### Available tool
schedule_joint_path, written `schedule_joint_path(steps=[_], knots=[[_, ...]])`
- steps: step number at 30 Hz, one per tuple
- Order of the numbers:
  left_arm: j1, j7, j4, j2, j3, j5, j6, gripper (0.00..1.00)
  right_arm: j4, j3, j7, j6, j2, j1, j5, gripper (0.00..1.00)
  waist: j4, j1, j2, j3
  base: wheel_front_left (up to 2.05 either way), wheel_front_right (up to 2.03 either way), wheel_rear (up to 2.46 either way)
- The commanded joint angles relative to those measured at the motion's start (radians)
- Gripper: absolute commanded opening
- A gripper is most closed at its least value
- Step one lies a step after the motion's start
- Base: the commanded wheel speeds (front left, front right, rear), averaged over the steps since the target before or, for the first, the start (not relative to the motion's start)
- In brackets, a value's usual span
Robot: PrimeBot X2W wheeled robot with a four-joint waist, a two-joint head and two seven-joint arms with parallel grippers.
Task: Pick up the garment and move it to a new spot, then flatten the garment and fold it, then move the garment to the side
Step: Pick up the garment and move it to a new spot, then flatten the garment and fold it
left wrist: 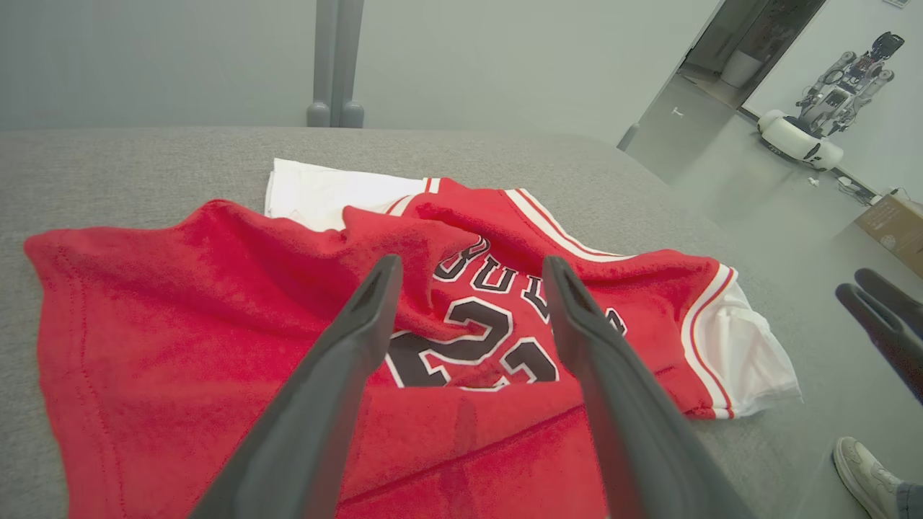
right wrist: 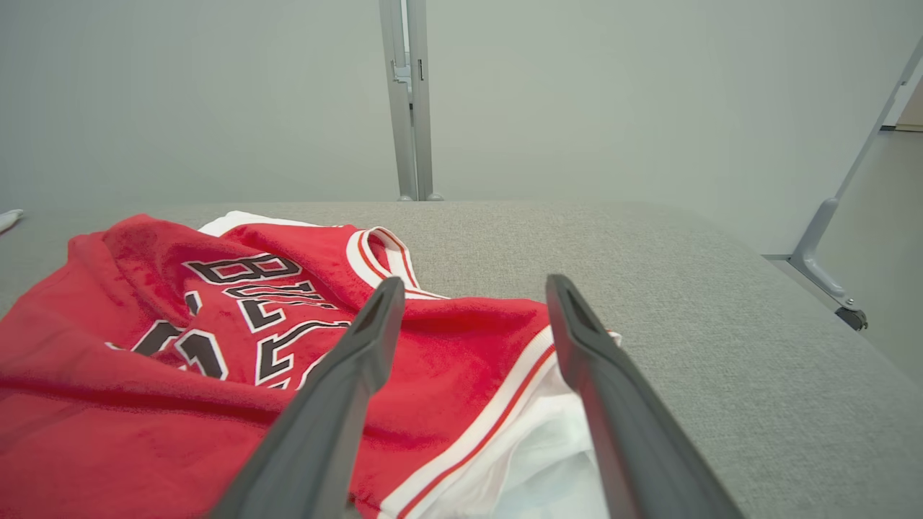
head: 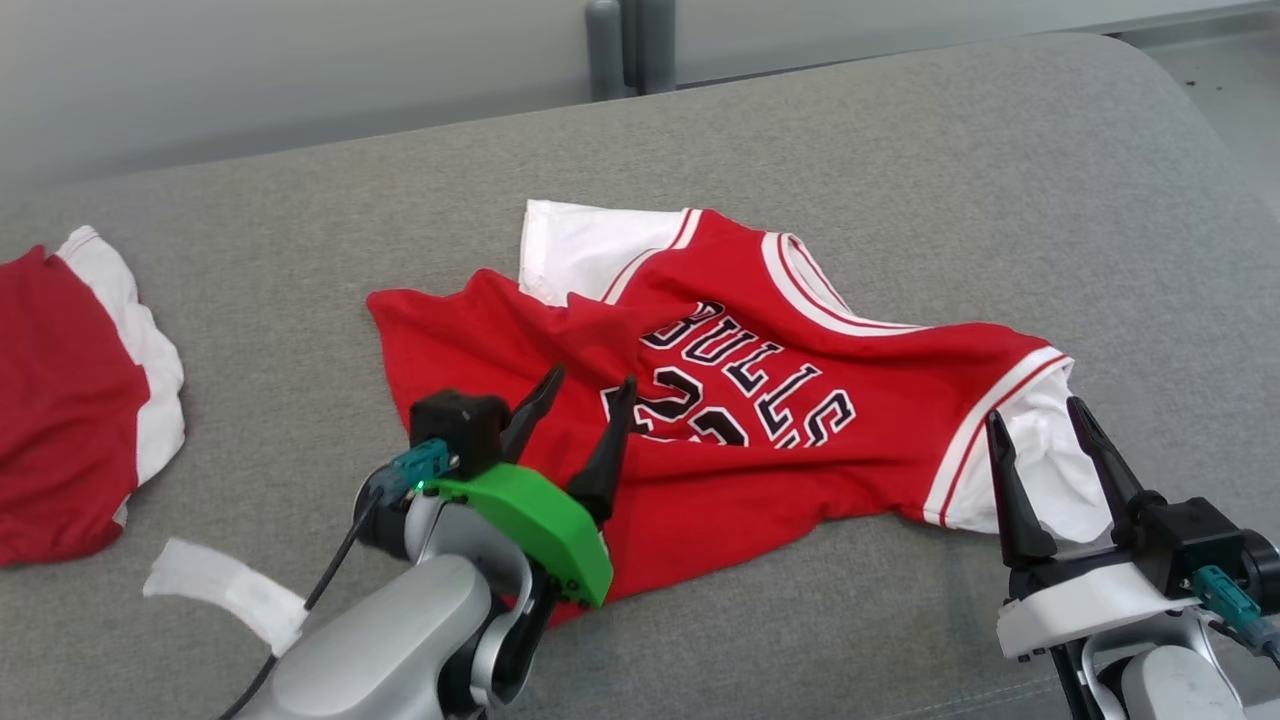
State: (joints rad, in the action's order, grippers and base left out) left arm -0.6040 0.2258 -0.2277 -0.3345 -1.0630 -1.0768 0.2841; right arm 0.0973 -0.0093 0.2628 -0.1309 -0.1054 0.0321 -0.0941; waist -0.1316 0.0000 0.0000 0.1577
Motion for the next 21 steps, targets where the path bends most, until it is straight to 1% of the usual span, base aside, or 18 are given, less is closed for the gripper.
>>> schedule_joint_path(steps=[1,5,8,11,12,14,16,19,21], knots=[[0.02,0.004,0.006,-0.006,0.001,-0.004,0.006,1.0,-0.003,-0.001,0.003,0.0,-0.003,-0.015,0.007,1.0,0.059,0.0,0.0,-0.04,0.0,0.0,0.0],[0.11,-0.006,0.05,-0.069,0.016,-0.048,0.035,1.0,-0.009,0.003,0.003,0.0,-0.009,-0.028,0.006,1.0,0.094,0.0,0.0,-0.041,0.0,0.0,0.0],[0.146,-0.02,0.044,-0.08,0.024,-0.088,0.031,1.0,-0.009,0.01,0.003,0.0,-0.011,-0.027,0.006,1.0,0.11,0.0,0.0,-0.036,0.0,0.0,0.0],[0.151,-0.049,0.009,-0.064,0.024,-0.117,0.015,1.0,-0.004,0.019,0.003,0.0,-0.01,-0.015,0.004,1.0,0.115,0.0,0.0,-0.027,0.0,0.0,0.0],[0.15,-0.057,-0.004,-0.05,0.035,-0.141,0.009,1.0,-0.002,0.023,0.003,0.0,-0.01,-0.01,0.004,1.0,0.114,0.0,0.0,-0.025,0.0,0.0,0.0],[0.128,-0.082,-0.055,-0.045,0.023,-0.131,0.016,1.0,0.0,0.032,0.003,0.0,-0.009,-0.004,0.004,1.0,0.108,0.0,0.0,-0.02,0.0,0.0,0.0],[0.115,-0.119,-0.101,-0.029,0.018,-0.156,0.009,1.0,-0.002,0.041,0.003,0.0,-0.011,0.004,0.001,1.0,0.097,0.0,0.0,-0.013,0.0,0.0,0.0],[0.098,-0.171,-0.164,-0.041,0.005,-0.159,0.01,1.0,-0.007,0.042,0.003,0.0,-0.012,0.012,-0.002,1.0,0.075,0.0,0.0,-0.002,0.0,0.0,0.0],[0.098,-0.19,-0.19,-0.052,0.01,-0.174,0.002,1.0,-0.012,0.035,0.003,0.0,-0.01,0.01,-0.001,1.0,0.061,0.0,0.0,0.004,0.0,0.0,0.0]])
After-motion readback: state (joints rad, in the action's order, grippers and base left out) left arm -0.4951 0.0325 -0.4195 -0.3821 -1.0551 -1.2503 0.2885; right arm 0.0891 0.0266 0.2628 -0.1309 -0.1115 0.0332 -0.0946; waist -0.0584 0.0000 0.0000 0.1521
